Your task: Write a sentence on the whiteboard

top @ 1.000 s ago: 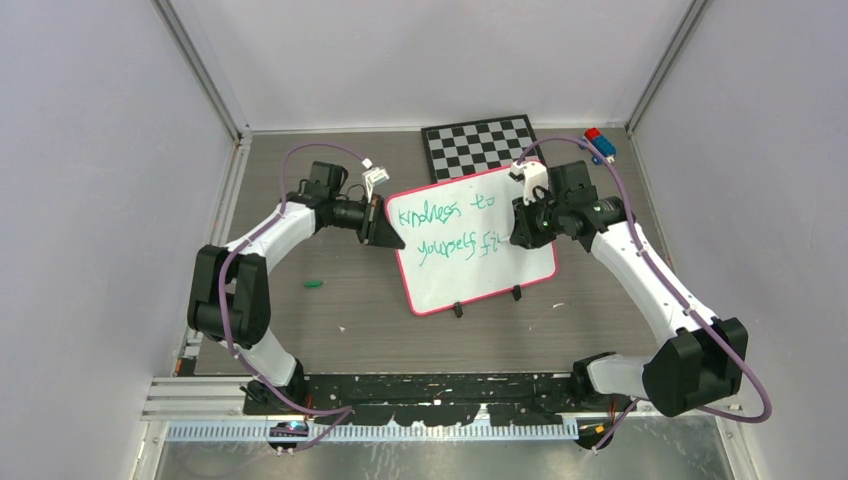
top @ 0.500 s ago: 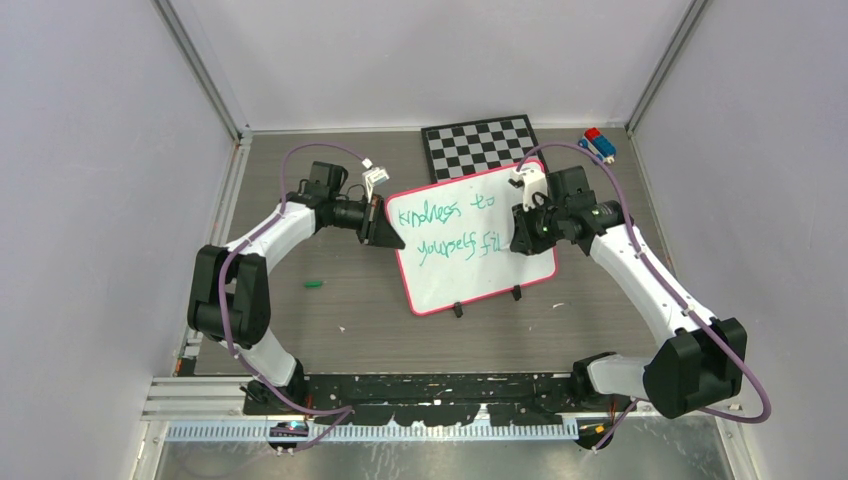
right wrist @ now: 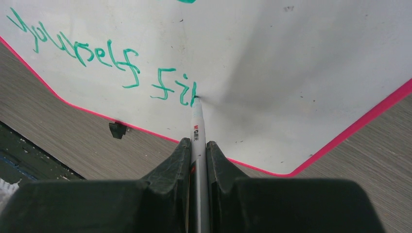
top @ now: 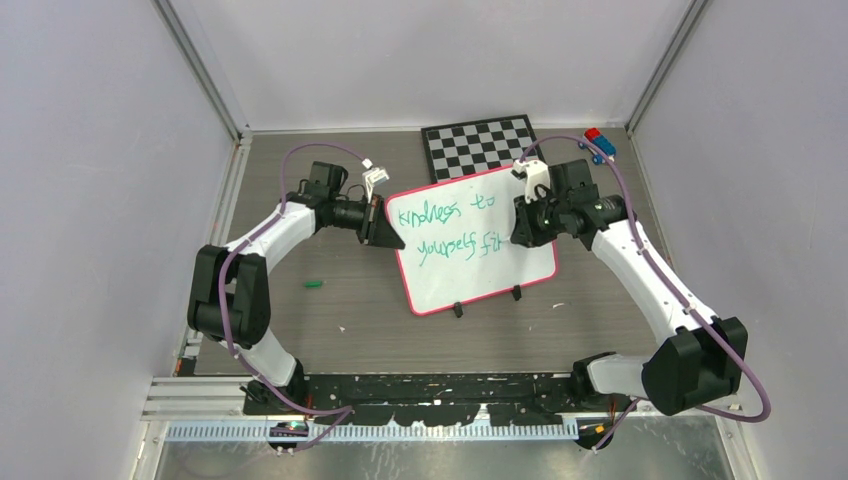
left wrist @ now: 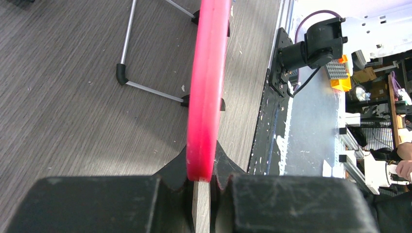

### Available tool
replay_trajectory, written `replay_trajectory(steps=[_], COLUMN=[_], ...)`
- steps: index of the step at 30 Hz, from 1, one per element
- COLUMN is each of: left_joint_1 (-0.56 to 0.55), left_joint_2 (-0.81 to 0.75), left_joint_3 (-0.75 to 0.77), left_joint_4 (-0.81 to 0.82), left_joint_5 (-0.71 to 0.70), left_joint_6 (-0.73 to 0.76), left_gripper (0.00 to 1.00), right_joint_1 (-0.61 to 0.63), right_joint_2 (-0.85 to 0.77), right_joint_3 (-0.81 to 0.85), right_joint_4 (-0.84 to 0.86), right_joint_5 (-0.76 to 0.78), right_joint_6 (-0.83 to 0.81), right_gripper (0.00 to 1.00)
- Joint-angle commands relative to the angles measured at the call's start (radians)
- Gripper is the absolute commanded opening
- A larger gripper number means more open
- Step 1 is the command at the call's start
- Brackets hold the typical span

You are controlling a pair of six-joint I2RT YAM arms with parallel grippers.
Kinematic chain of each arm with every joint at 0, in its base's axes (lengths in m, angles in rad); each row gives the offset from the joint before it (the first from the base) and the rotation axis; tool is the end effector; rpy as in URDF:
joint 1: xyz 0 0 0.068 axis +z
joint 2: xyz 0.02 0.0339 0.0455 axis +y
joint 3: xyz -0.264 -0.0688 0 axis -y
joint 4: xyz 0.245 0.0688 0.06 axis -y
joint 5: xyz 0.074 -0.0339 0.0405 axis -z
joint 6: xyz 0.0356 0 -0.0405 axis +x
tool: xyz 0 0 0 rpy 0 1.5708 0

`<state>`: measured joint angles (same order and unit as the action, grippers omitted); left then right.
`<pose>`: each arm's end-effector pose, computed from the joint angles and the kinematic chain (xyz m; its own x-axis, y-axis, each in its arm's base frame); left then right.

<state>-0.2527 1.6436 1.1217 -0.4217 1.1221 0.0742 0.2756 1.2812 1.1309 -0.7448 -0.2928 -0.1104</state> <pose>0.3154 -0.1146 0.2343 -0.7358 0.2232 -0.6393 0.6769 0.2720 -0.6840 0.2507 0.0816 0.3048 -0.6984 -0.3071 -0.6464 -0.5143 0.8435 0.1549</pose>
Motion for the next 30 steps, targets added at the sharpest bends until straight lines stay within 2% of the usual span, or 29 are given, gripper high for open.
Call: replay_trajectory(steps=[1,7,25,28,30], left_joint_1=[-0.007,-0.007,-0.007,-0.007,-0.007], left_joint_2=[0.012,0.015,0.025,0.017,0.012], left_joint_3=[0.0,0.006,0.034,0.029,0.024], left_joint_4=[-0.038,-0.041,-0.087,-0.084,-0.081], left_joint_5=[-0.022,-0.025,-0.039,-0.041,-0.042], left_joint_6=[0.043,0.045,0.067,0.068,0.066], left_gripper=[0.0,0.0,0.0,0.04,0.12], right_joint_1=[-0.02,-0.035,-0.064,-0.085,-0.096], right_joint_2=[0.004,0.0,-0.049,-0.052,-0.056], right_joint_3=[0.046,0.052,0.075,0.071,0.069], right_joint_4=[0.062,0.054,-0.04,-0.039,-0.042], right_joint_5=[0.045,0.044,-0.16,-0.173,-0.18], right_joint_6=[-0.001,-0.008,-0.049,-0.05,-0.052], right_gripper=[0.0,0.0,0.0,0.0,0.0])
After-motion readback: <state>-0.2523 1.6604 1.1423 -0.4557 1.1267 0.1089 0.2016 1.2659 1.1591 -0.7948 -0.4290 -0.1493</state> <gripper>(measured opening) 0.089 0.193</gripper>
